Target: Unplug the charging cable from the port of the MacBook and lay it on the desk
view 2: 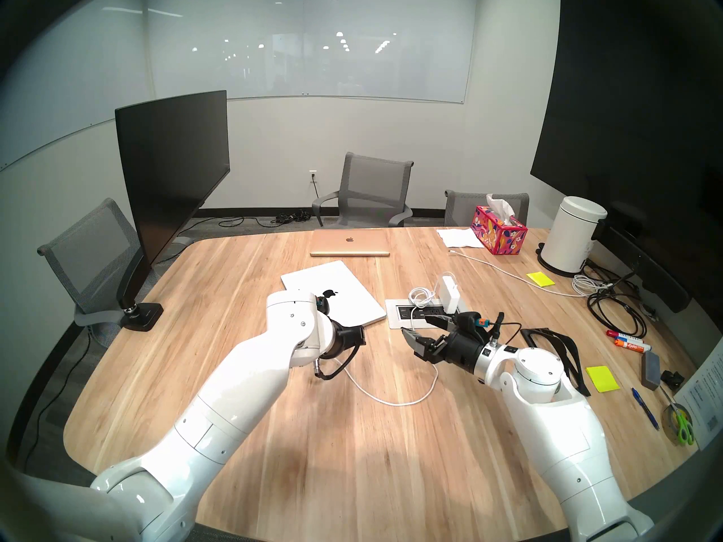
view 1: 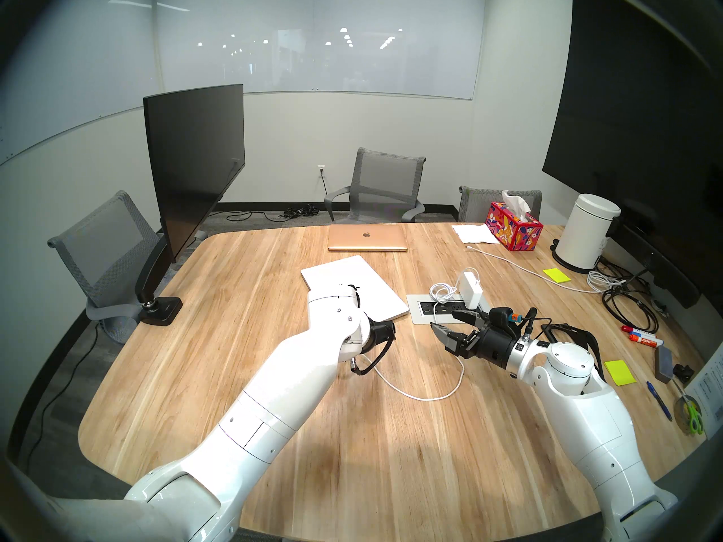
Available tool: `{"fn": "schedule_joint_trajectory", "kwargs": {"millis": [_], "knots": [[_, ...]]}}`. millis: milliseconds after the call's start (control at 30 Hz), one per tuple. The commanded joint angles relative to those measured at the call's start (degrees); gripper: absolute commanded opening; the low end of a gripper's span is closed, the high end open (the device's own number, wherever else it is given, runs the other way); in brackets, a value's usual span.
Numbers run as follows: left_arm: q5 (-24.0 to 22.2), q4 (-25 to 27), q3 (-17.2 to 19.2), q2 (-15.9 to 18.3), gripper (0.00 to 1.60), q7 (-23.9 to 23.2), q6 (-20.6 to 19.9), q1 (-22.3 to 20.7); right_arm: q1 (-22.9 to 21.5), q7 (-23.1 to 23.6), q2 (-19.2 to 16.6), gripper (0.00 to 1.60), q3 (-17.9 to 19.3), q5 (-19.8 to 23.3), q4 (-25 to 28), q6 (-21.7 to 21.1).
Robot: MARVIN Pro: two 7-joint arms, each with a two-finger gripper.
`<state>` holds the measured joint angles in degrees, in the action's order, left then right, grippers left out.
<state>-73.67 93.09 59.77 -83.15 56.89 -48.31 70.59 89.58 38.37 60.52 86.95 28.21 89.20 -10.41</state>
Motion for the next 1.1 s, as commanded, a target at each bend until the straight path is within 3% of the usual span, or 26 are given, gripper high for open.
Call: {"fn": "schedule_joint_trajectory", "kwargs": {"millis": [0,467,833,1067], "knots": [[2.52,1.44,1.55,-1.96,1.6,6.42,-1.57,1.02,-0.49,-0.07,-0.13,1.6,0.3,0.09,0.81,-0.07],[10.72,0.08,6.18,-6.19,1.6,1.64,-6.51,3.67,-0.5,-0.05,-0.12,1.6,0.31,0.09,0.79,-0.05],[18.89,-0.05,8.48,-9.79,1.6,-1.07,-6.69,5.46,-0.5,-0.04,-0.11,1.6,0.31,0.08,0.79,-0.05],[21.02,0.46,7.75,-10.13,1.44,-1.12,-6.69,6.23,-0.5,-0.04,-0.11,1.6,0.31,0.08,0.79,-0.06]]}}
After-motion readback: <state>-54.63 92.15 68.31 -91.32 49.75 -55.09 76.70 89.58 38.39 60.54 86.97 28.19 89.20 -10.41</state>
